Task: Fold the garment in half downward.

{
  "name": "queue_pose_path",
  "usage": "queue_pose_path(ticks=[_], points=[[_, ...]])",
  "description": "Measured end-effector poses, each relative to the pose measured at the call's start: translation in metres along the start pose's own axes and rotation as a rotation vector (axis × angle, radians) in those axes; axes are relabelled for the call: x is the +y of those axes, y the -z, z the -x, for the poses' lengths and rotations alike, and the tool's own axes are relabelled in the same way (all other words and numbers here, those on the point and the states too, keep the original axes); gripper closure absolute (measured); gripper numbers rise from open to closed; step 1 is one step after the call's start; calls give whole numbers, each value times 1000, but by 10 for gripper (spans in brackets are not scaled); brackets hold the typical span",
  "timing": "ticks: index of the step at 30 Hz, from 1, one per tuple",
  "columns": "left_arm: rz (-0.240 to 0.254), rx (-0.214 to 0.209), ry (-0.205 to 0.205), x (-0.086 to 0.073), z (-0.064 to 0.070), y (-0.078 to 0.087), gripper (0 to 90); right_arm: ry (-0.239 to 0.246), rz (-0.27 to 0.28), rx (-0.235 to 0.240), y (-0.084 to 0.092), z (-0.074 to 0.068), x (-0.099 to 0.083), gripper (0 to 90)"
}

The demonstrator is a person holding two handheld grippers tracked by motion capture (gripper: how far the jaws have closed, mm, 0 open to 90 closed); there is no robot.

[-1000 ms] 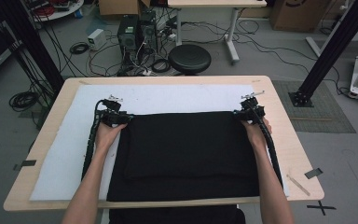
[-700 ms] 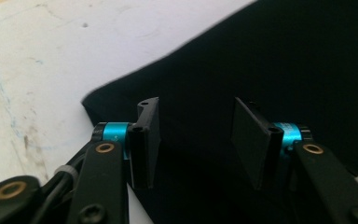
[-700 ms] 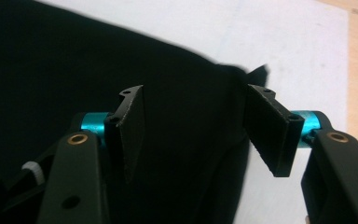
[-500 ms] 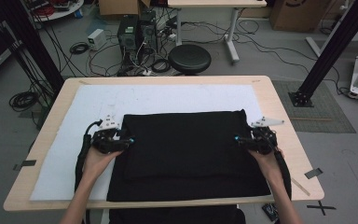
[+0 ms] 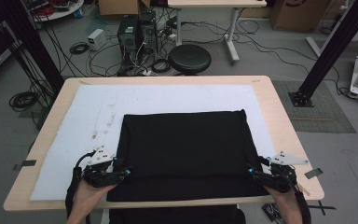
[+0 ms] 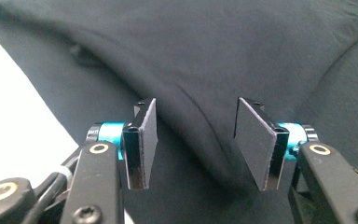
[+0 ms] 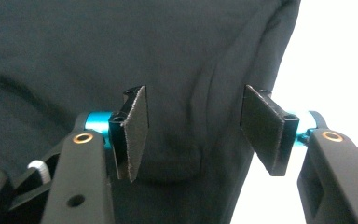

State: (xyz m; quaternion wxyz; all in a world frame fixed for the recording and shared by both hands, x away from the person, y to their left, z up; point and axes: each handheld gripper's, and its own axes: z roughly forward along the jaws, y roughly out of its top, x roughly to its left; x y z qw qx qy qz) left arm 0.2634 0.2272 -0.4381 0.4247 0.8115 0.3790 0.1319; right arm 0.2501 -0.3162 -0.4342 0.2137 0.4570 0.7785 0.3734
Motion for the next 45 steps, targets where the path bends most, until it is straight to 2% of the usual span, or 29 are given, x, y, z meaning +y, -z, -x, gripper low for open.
queue_pose_path(ticks=[3,5,7,8,9,10,12,14,18,21,22,25,27,34,45], points=[[-11,-42,6,-5,-2,-4,515,-4,-8,5,-3,0,-4,451],[-20,-70,11,-7,-3,-9,587,-7,-26,16,-8,0,-6,470],[-16,-74,7,-8,-3,-11,654,-7,-35,18,-10,-1,-6,488],[-16,-74,7,-8,-3,-11,654,2,-43,23,-12,-1,-7,488],[1,-95,8,-8,-6,-10,654,2,-43,23,-12,-1,-7,520],[8,-104,8,-8,-6,-9,826,25,-51,16,-16,-5,-8,671],[12,-106,-14,-8,-4,-7,847,34,-45,11,-14,-7,-8,774],[18,-108,-25,-10,-3,-4,852,29,-30,23,-11,-5,-9,826],[39,-123,-17,-14,-4,1,854,10,-3,51,-5,0,-14,841],[39,-123,-17,-14,-4,1,855,3,-2,58,-3,0,-16,843],[56,-126,-29,-18,-1,7,855,17,-4,64,0,-1,-20,845],[66,-132,-37,-23,3,11,855,19,1,74,5,-2,-24,845],[69,-137,-37,-27,6,13,855,4,2,87,10,-3,-27,846],[73,-157,-52,-38,15,22,855,1,2,120,22,-4,-40,845],[81,-181,-64,-49,27,29,855,-12,9,121,33,-7,-52,847]])
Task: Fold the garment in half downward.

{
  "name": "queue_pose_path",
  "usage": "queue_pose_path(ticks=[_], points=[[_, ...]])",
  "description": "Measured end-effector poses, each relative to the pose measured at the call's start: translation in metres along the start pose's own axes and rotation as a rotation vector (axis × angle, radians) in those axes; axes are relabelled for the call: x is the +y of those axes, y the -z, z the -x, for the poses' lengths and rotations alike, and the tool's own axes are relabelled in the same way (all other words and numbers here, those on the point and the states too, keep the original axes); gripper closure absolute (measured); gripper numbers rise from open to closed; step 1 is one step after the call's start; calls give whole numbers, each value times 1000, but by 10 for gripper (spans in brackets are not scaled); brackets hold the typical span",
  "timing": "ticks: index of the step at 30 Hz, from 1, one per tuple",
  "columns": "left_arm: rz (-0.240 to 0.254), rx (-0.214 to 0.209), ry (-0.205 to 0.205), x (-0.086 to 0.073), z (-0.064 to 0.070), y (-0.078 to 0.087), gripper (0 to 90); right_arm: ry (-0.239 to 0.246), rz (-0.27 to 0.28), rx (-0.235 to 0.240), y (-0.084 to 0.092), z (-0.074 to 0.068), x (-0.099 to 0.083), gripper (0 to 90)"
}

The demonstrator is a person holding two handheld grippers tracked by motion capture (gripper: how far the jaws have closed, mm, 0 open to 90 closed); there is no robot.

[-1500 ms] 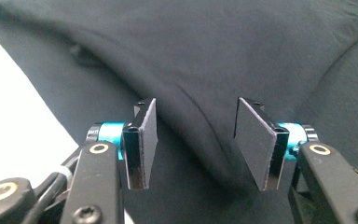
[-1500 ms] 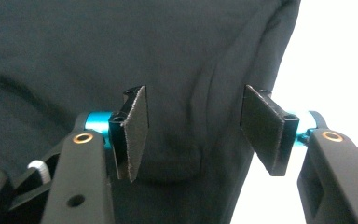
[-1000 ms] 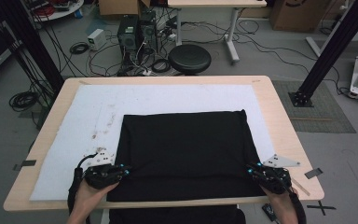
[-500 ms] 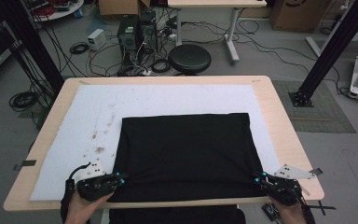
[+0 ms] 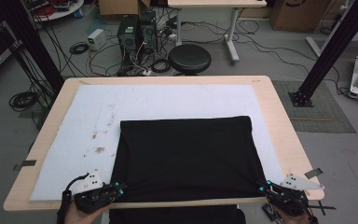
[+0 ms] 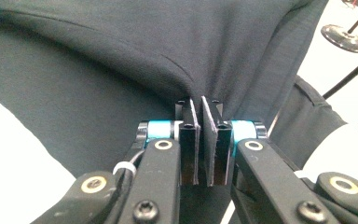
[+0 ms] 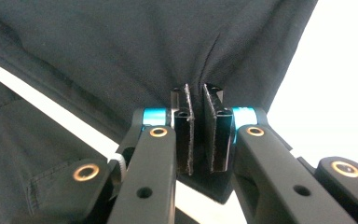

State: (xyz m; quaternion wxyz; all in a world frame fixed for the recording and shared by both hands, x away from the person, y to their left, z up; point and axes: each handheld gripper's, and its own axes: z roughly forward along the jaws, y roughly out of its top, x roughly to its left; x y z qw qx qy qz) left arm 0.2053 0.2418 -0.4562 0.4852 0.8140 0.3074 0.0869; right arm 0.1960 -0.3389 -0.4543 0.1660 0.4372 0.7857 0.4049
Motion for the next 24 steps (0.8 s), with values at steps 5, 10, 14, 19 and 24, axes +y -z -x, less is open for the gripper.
queue_pose_path(ticks=[5,10,14,19,24], points=[[0,-11,-2,-4,4,3,855,-9,8,-3,5,0,-6,850],[-3,-12,2,-5,5,2,852,-20,-1,5,6,1,-9,849],[-24,-6,5,2,2,3,623,-15,-6,3,3,1,-5,642],[50,52,0,33,-12,16,540,-40,33,-26,4,10,14,448],[45,102,-14,61,-32,12,477,-32,35,-61,-9,23,50,377]])
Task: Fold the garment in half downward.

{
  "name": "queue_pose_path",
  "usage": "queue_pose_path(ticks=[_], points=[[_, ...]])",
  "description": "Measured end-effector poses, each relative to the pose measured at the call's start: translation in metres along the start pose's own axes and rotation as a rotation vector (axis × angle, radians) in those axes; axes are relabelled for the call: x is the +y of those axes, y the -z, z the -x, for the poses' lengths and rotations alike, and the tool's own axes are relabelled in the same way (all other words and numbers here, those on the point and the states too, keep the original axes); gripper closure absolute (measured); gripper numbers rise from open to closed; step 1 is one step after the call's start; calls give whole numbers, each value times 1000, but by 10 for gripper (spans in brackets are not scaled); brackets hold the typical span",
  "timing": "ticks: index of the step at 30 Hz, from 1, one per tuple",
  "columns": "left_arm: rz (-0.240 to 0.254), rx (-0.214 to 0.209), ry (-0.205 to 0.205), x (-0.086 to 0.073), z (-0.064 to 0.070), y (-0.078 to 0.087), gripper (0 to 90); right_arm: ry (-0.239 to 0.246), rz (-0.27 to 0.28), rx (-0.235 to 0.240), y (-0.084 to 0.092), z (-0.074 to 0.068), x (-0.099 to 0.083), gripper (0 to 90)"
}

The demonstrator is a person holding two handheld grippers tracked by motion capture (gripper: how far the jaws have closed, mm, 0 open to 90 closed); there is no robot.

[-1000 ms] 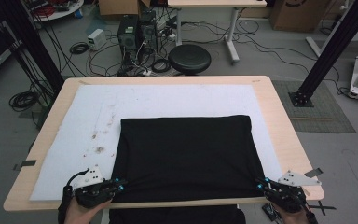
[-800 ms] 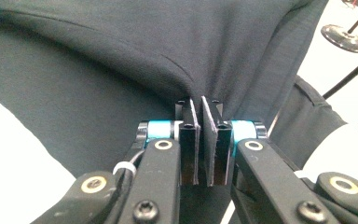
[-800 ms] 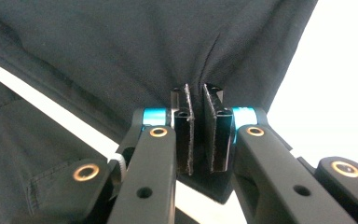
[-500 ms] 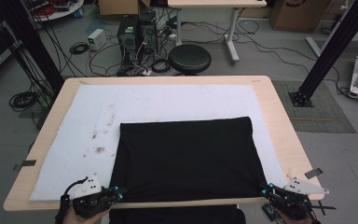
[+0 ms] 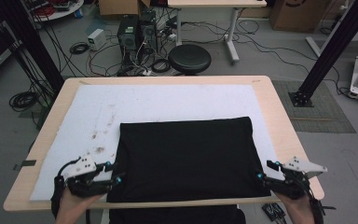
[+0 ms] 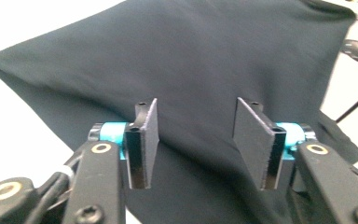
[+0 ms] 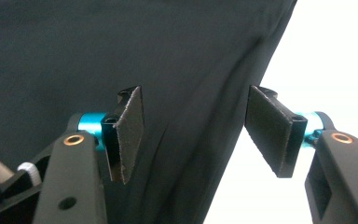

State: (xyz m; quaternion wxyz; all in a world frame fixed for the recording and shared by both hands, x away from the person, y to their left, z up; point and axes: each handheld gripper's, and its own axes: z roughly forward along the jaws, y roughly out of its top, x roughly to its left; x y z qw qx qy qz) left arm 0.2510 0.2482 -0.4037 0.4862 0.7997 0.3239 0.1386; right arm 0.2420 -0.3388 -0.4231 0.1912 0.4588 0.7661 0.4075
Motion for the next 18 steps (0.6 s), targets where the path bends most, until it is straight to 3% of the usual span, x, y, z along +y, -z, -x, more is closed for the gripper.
queue_pose_path(ticks=[1,2,5,7,8,9,10,11,12,13,14,15,18], points=[[-9,35,4,15,-17,-8,477,11,8,-15,-5,2,8,366],[-11,48,14,21,-24,-12,472,16,23,-14,-17,9,27,340],[-23,77,41,34,-47,-27,469,8,34,-33,-35,20,49,337],[-33,85,56,37,-54,-32,467,-2,31,-38,-41,24,56,335],[-39,104,72,42,-66,-40,467,-10,25,-53,-48,28,62,333],[-39,104,72,42,-66,-40,467,-10,25,-53,-48,28,62,333],[-49,138,87,46,-79,-48,467,1,-2,-81,-62,33,74,340],[-49,138,87,46,-79,-48,467,1,-2,-81,-62,33,74,340],[-56,161,116,50,-93,-56,467,-14,-6,-82,-77,39,84,348],[-56,161,116,50,-93,-56,467,-14,-6,-82,-77,39,84,348],[-85,178,155,51,-109,-67,467,-41,-37,-97,-98,49,97,349],[-105,190,173,50,-118,-73,467,-38,-40,-105,-104,51,100,349],[-105,190,173,50,-118,-73,467,-28,-41,-117,-110,54,103,349]])
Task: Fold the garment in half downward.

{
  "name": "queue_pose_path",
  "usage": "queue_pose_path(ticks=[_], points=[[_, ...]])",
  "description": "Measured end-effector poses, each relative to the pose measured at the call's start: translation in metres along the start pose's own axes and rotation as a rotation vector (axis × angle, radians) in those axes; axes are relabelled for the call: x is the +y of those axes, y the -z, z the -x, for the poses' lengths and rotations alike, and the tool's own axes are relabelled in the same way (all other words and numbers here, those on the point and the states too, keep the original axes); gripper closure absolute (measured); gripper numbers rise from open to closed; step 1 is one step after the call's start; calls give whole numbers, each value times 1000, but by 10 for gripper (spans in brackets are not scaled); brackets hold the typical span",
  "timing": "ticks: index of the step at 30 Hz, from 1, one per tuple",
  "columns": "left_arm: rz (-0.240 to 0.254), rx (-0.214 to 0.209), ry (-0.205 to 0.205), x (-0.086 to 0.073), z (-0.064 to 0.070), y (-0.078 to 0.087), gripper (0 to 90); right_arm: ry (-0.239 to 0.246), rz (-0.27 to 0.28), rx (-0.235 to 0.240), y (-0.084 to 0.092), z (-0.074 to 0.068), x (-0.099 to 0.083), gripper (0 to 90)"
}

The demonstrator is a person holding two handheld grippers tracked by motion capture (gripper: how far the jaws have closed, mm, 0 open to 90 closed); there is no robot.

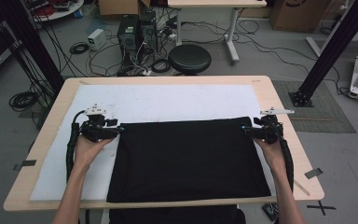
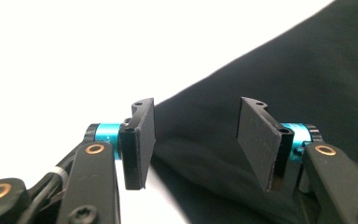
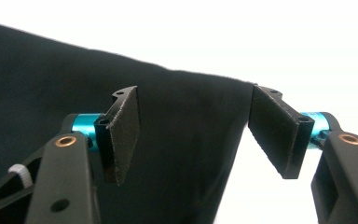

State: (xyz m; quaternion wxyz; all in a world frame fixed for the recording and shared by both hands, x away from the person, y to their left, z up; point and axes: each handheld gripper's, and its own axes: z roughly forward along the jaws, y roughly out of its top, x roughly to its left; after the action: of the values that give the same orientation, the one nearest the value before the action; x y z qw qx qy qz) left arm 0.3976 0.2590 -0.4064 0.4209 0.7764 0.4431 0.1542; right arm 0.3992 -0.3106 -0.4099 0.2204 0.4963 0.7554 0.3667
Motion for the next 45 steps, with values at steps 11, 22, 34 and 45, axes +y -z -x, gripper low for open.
queue_pose_path(ticks=[11,22,34,45], points=[[-78,10,47,-9,-22,-48,498,-117,-103,-18,-49,38,4,358],[-74,14,-60,-13,-10,-48,796,-49,-143,-37,-55,27,3,508],[-55,67,-37,-10,-11,-52,839,14,-125,-38,-57,14,7,878],[-86,123,25,11,-23,-72,837,31,-137,-130,-79,14,24,875]])
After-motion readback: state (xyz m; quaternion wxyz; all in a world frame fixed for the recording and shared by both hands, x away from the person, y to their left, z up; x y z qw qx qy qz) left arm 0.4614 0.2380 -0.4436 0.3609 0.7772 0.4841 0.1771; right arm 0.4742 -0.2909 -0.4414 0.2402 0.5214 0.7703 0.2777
